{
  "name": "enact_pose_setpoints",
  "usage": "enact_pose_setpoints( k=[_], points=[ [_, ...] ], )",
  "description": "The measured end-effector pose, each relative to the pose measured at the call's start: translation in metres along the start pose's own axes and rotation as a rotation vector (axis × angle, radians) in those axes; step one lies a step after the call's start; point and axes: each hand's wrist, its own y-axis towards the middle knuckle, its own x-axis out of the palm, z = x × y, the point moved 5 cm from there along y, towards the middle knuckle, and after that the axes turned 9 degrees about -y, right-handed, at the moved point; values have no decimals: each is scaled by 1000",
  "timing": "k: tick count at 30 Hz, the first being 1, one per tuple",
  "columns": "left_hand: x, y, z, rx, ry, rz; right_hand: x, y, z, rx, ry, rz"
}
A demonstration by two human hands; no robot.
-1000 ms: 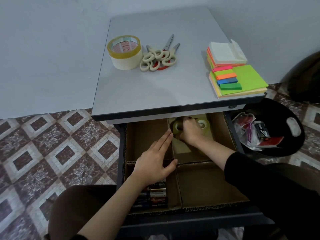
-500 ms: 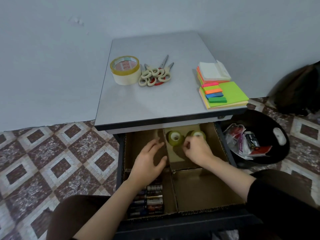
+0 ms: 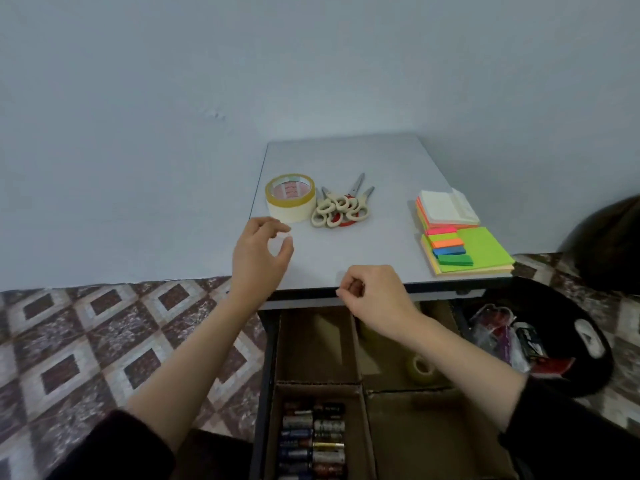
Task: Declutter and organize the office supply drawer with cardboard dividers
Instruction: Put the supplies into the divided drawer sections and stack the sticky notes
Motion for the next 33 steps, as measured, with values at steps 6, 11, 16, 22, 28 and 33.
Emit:
enact_pose_setpoints(
  k=[6, 11, 16, 22, 28, 33],
  points=[
    [4, 58, -27, -175, 149, -99, -6, 46, -19, -52, -60, 26],
    [17, 86, -43, -250, 182, -199, -7, 77, -22, -67, -140, 23],
    [21, 92, -49, -211, 160, -191, -7, 102, -20, -41, -196, 12],
    [2, 89, -47, -178, 58, -32, -11, 130, -25, 30, -293, 130],
    [-46, 74, -47, -159, 63, 40, -2, 163, -43, 95, -419, 52],
    [-78, 56, -54, -158, 94, 52, 12, 187, -43, 175, -453, 5]
  ],
)
